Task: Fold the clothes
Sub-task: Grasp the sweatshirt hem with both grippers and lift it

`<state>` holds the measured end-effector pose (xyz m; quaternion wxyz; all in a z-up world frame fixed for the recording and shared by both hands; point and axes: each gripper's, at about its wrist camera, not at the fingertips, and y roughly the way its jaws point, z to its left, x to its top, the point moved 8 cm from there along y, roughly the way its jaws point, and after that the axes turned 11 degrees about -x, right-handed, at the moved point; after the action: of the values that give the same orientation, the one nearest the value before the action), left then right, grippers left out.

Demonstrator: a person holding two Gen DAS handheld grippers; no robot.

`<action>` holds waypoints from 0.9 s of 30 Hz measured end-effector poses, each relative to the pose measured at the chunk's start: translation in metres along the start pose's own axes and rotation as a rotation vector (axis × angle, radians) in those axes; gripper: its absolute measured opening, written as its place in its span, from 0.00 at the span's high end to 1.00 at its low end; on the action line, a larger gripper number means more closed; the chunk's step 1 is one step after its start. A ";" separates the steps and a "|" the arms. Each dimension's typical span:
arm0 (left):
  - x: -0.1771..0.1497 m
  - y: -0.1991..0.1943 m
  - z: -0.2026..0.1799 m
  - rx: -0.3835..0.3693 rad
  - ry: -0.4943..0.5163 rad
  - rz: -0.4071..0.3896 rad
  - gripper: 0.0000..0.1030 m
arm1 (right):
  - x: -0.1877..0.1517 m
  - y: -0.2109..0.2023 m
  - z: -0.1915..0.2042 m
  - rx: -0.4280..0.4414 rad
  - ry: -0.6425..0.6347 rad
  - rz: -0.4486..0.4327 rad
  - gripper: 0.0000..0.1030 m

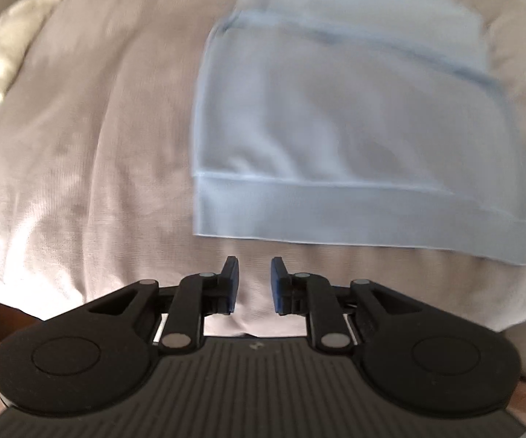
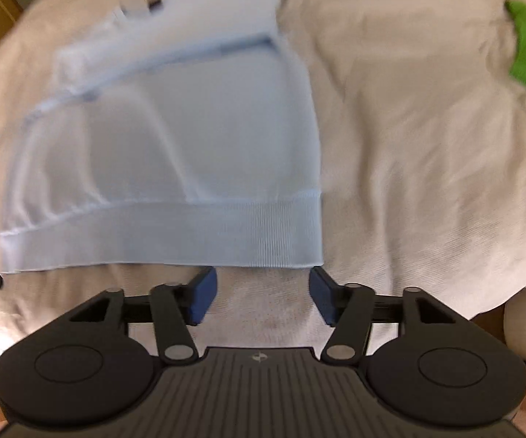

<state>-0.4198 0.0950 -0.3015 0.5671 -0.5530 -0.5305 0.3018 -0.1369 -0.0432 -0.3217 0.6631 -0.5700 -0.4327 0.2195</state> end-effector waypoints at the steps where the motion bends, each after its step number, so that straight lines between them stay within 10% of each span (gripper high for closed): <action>1: 0.000 -0.014 -0.012 -0.004 0.010 -0.025 0.80 | 0.003 -0.015 -0.001 0.017 0.000 -0.023 0.40; 13: -0.016 -0.128 -0.097 0.015 0.100 -0.155 0.75 | 0.001 -0.126 0.003 0.074 -0.077 -0.099 0.19; 27: -0.030 -0.133 -0.102 0.015 0.106 -0.147 0.74 | -0.014 -0.135 0.003 0.065 -0.091 -0.087 0.19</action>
<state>-0.3641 0.0080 -0.1662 0.6191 -0.5236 -0.5366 0.2338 -0.1748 -0.0870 -0.1985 0.6699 -0.5183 -0.4793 0.2300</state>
